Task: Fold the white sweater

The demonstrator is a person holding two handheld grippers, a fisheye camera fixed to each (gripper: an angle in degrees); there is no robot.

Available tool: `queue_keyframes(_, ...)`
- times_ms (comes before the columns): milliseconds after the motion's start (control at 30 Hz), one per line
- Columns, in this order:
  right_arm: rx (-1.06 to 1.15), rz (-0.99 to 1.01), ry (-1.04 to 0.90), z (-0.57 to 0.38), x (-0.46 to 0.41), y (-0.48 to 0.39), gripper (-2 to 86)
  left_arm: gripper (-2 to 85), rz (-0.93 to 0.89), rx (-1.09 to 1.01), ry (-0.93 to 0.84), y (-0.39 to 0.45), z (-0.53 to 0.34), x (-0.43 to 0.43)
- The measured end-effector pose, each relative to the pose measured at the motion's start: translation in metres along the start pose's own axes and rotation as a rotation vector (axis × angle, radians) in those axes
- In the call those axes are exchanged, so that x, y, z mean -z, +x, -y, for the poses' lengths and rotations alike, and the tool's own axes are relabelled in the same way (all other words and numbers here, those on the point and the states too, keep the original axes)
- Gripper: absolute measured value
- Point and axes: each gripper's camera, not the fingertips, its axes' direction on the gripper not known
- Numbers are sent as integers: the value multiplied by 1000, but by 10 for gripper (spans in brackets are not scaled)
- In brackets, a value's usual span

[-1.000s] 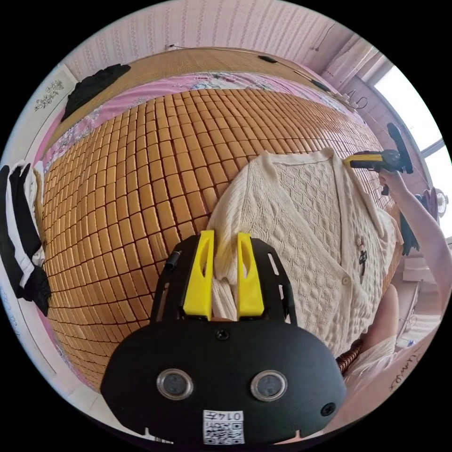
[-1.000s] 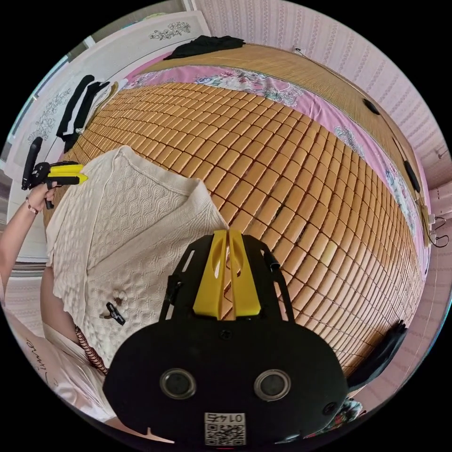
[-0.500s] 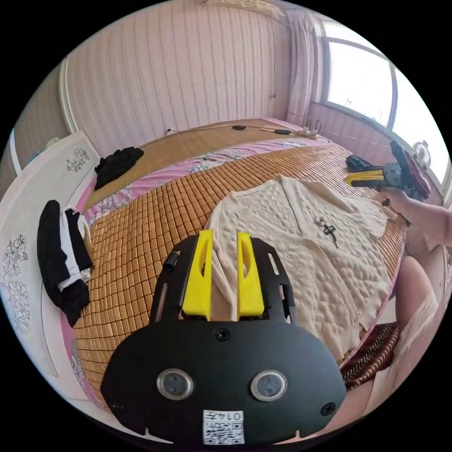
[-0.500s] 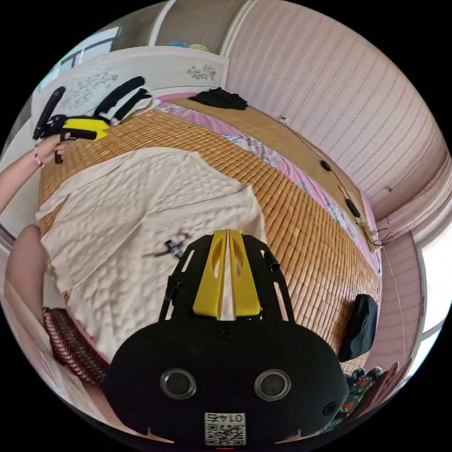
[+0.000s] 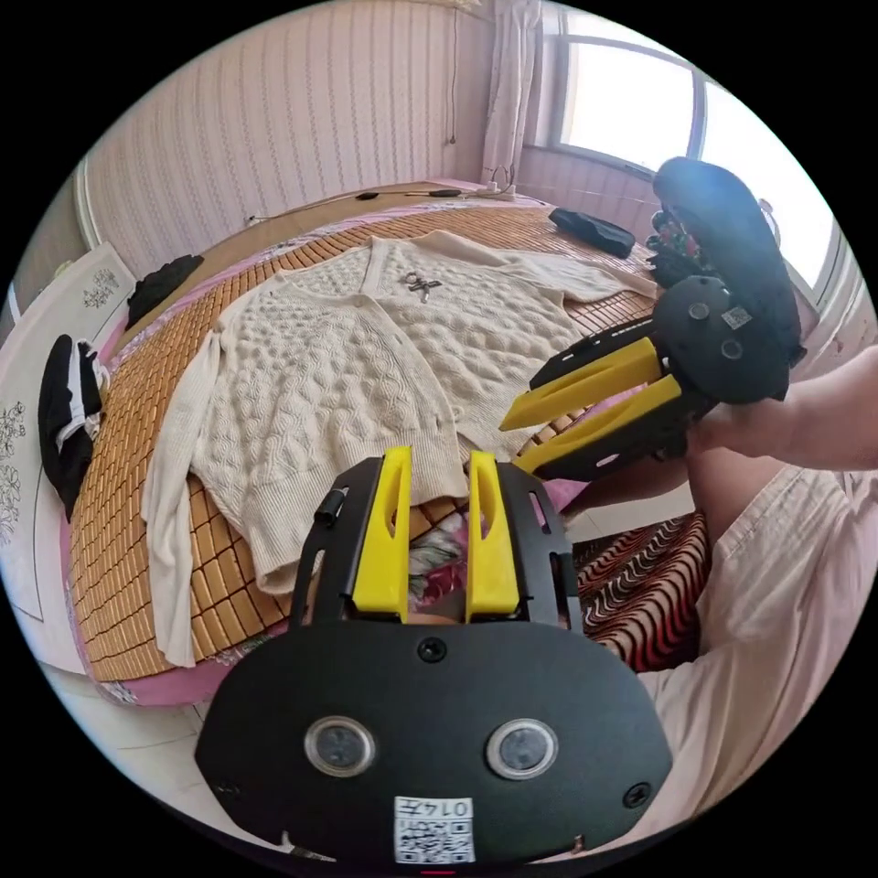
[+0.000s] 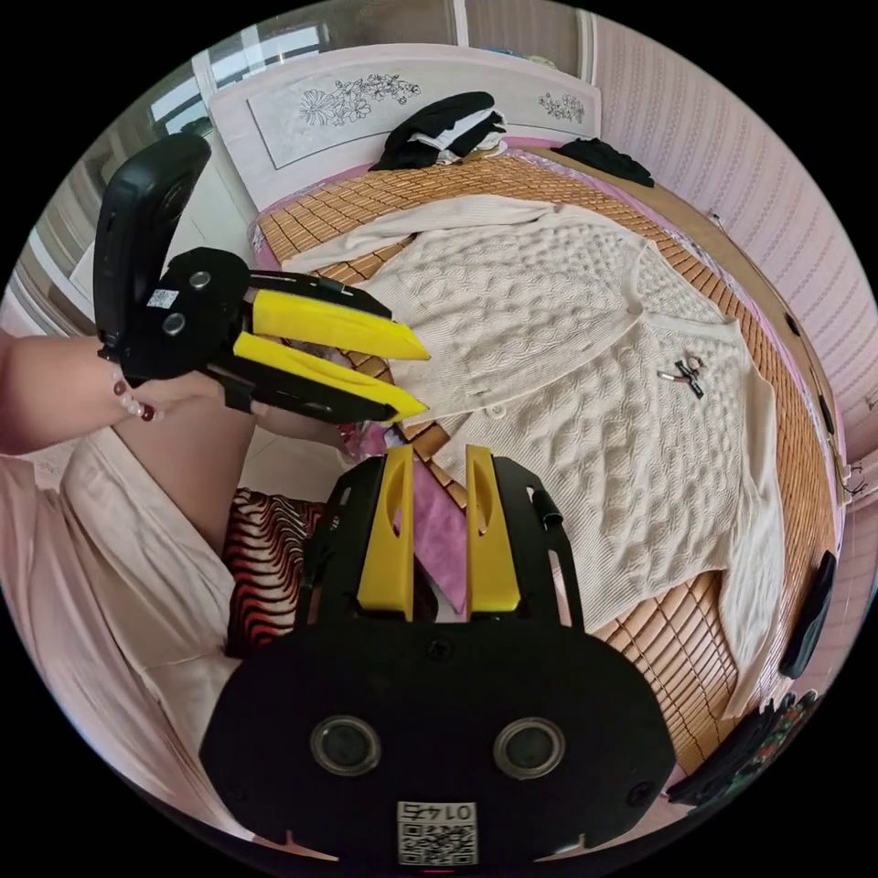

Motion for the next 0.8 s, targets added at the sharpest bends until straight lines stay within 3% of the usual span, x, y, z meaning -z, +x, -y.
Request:
queue_keyframes(267,-41,-35,-41,-12,-18,5,28,16,-31,30,-117,2,0,-6)
queue_keyframes(633,-131,130,-5,-44,-28,44,10,-7,-96,-4,-87,8,-4,22)
queue_keyframes(800,-166,225,49,-60,-33,66,23,-7,-200,113,12,-8,-18,37)
